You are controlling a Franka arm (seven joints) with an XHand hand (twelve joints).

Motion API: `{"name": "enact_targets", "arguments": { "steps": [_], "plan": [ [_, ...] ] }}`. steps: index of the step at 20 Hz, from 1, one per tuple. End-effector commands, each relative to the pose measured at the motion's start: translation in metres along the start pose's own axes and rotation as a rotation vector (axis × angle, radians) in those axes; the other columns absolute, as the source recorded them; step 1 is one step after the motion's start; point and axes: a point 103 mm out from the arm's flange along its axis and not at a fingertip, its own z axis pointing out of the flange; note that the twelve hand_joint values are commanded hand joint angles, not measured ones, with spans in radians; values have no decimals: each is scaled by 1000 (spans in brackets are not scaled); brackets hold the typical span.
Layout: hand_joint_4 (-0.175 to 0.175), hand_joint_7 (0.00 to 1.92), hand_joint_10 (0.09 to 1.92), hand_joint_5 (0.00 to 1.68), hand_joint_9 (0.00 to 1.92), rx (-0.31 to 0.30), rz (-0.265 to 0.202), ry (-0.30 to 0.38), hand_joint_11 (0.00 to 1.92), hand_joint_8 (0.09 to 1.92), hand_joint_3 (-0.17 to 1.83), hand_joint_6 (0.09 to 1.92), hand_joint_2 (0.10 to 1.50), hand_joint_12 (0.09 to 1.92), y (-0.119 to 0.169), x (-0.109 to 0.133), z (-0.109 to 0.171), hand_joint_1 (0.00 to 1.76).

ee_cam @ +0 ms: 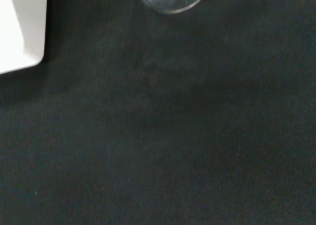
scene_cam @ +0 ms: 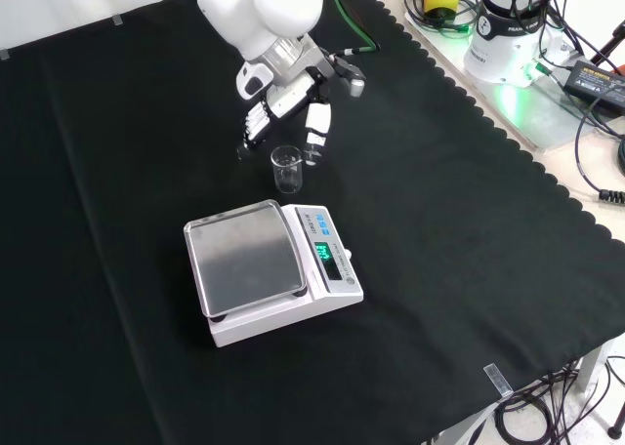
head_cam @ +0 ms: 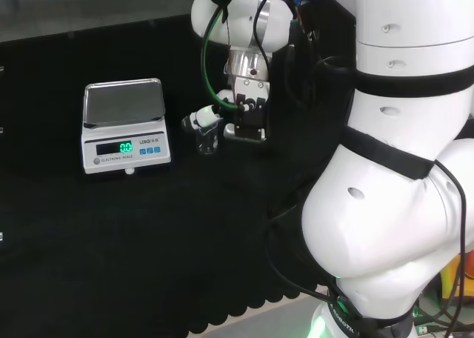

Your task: Pick up the beaker.

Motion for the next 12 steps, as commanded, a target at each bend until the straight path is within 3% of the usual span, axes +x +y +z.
{"name": "enact_targets", "arguments": {
  "steps": [1, 6, 9, 12],
  "plan": [
    [-38, 0, 776, 132, 0, 35, 8, 7, 0, 649, -36, 87, 874, 1545, 6, 5, 16, 368],
    [-50, 35, 861, 176, 37, 11, 18, 10, 86, 719, -28, 87, 888, 1515, 9, 6, 20, 409],
    [-79, 191, 869, 268, 281, -47, 6, 9, 370, 798, -14, 87, 918, 1386, 8, 8, 17, 520],
    [-101, 376, 753, 389, 569, -97, 2, 2, 623, 807, -4, 87, 942, 1260, 7, 10, 16, 615]
  ]
}}
